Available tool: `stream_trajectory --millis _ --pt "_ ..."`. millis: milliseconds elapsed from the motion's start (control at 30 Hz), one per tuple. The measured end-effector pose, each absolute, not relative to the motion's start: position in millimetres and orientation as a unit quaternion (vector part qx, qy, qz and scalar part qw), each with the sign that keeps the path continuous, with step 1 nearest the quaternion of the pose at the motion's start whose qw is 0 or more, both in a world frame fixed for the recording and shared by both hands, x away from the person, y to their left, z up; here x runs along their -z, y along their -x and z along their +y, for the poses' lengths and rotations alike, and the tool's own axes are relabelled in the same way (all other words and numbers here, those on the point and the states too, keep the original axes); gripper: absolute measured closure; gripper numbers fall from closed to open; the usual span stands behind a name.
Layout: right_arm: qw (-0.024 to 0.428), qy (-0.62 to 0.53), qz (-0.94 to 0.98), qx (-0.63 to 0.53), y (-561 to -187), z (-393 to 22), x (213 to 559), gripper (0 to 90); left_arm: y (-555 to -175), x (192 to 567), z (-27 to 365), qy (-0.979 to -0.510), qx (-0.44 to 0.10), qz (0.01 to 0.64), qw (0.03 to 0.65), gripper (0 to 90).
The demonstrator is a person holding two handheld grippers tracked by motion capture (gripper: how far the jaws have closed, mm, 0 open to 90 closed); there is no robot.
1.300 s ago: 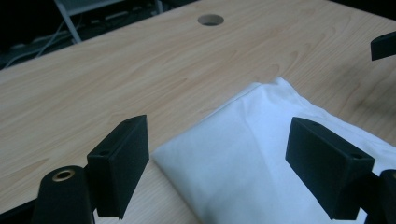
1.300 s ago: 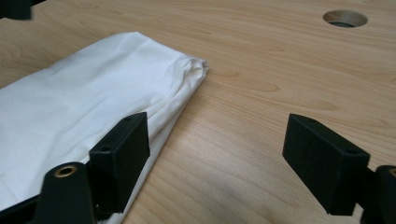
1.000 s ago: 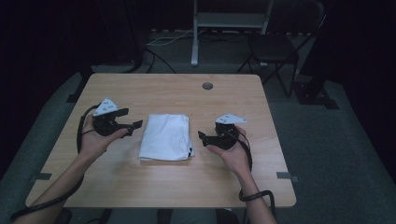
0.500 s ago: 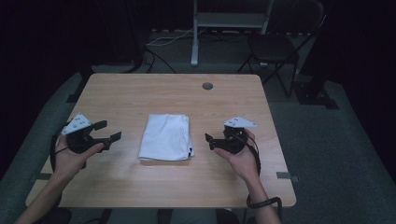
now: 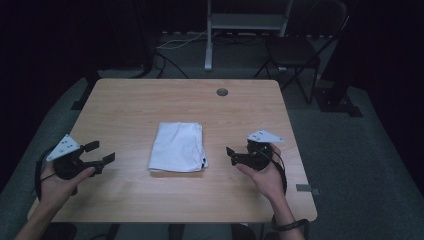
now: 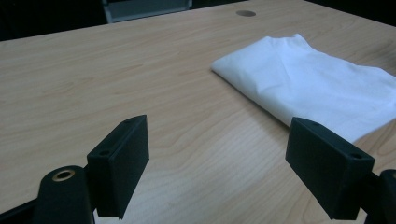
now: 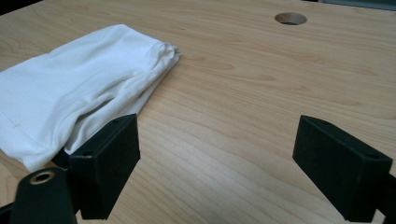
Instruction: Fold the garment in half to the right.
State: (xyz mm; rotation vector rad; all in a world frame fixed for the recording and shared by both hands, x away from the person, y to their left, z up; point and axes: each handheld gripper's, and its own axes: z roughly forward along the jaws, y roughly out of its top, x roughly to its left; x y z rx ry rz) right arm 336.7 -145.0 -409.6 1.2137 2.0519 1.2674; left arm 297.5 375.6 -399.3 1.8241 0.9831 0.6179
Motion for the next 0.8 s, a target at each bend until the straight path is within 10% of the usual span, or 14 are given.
stream_trajectory --millis 800 --pt "0.246 -0.462 0.719 -0.457 -291.5 -190.2 422.6 14.1 -271.1 424.8 397.5 -0.727 -0.253 0.420 0.481 21.3"
